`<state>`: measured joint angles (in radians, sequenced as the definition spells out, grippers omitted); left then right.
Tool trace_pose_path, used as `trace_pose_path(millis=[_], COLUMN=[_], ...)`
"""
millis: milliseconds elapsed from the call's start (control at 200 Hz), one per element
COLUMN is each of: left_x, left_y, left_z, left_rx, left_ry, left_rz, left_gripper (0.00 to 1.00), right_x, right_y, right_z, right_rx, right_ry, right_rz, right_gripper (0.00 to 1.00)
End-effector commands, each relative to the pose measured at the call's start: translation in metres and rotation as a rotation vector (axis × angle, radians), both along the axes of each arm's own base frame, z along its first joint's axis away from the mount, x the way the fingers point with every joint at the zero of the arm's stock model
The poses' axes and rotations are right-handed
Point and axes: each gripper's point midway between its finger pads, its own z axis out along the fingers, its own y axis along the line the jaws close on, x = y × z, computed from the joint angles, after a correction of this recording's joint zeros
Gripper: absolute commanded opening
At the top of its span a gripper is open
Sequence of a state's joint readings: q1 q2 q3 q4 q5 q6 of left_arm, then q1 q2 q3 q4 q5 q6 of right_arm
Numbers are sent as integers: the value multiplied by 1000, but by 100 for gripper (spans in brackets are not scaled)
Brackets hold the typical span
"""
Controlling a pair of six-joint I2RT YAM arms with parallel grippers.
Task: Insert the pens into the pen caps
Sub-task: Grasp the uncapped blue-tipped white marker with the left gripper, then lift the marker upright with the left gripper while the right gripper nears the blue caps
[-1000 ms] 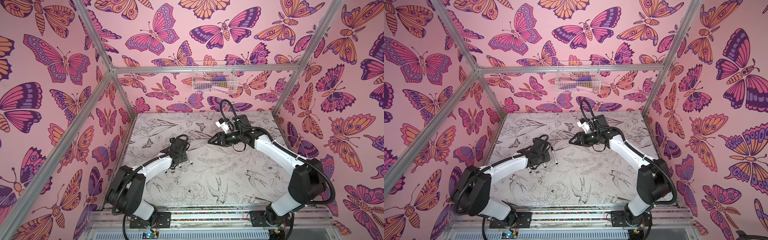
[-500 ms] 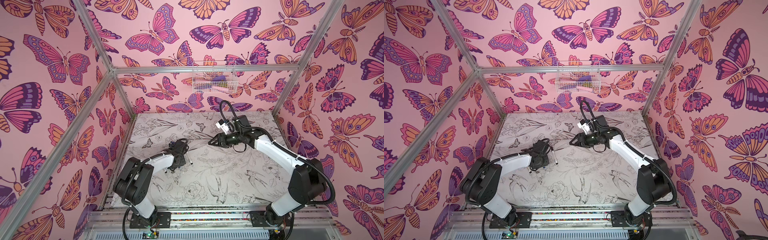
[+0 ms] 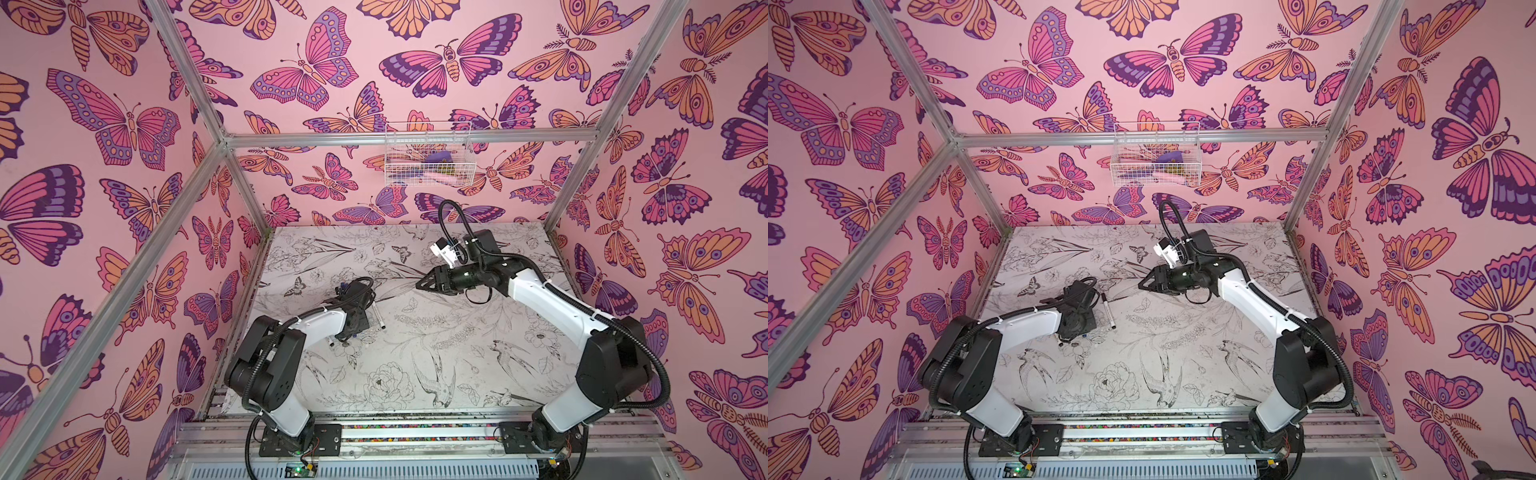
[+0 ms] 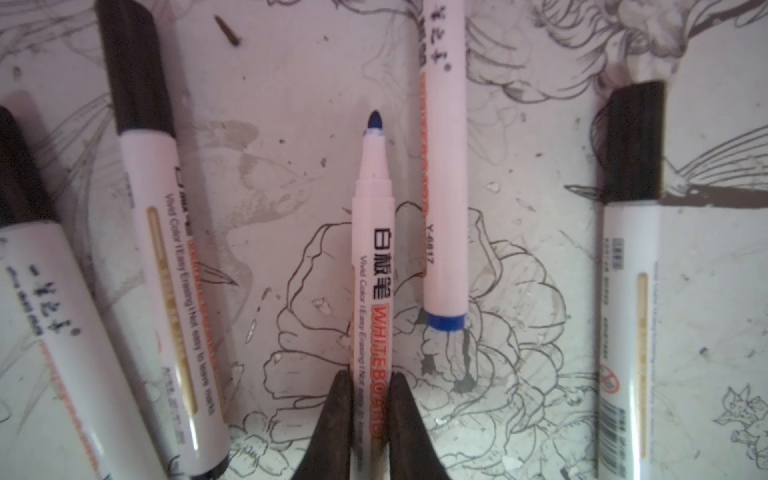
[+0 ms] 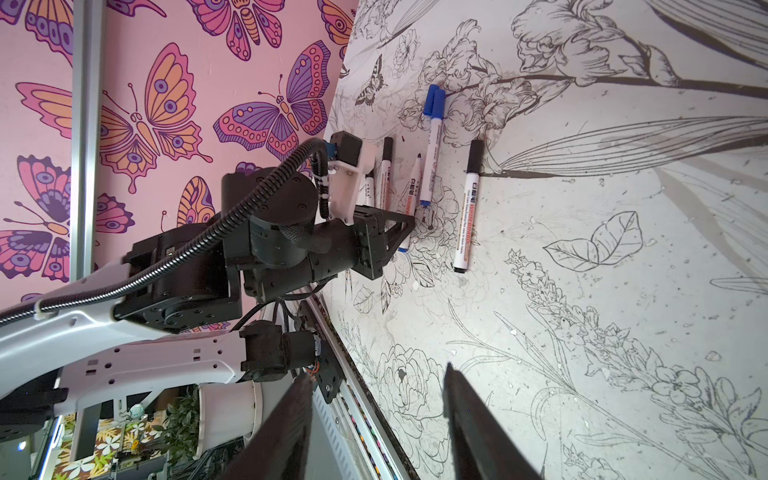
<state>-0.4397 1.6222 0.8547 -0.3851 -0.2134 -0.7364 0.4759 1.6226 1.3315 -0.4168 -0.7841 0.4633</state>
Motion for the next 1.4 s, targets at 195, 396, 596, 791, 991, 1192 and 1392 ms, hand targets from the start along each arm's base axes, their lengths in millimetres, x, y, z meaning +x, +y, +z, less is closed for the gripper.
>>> trace_pose_path(millis=[195,396,596,791,991,1192,1392], left_x=[20,10,-5,-16,-12,11,49], left_y=[19,74,89,80,61,53,53], left_z=[130,205,207,177,162,144,113], left_rx=[26,-20,-83,-176,-281,-381,-349], left_ry=[-300,-477,-482,-406,-401,-326,-226], left_rz=[-33,96,140,176,127,94,26], left_gripper=[0,0,0,0,0,0,0], right_x=[8,27,51,78,94,95,91], right_y=[67,131,187,218,230,221,190], right_z=[3,-11,-30,-56,-82,-84,-74], right_rx=[-71,-100,-101,-31,-38,-130,-227], right_ry=[-36,6,-71,-148,-159,-220,-271], right_rz=[103,176,218,206,167,152,140], right_gripper=[53,53,54,57,57,57,54])
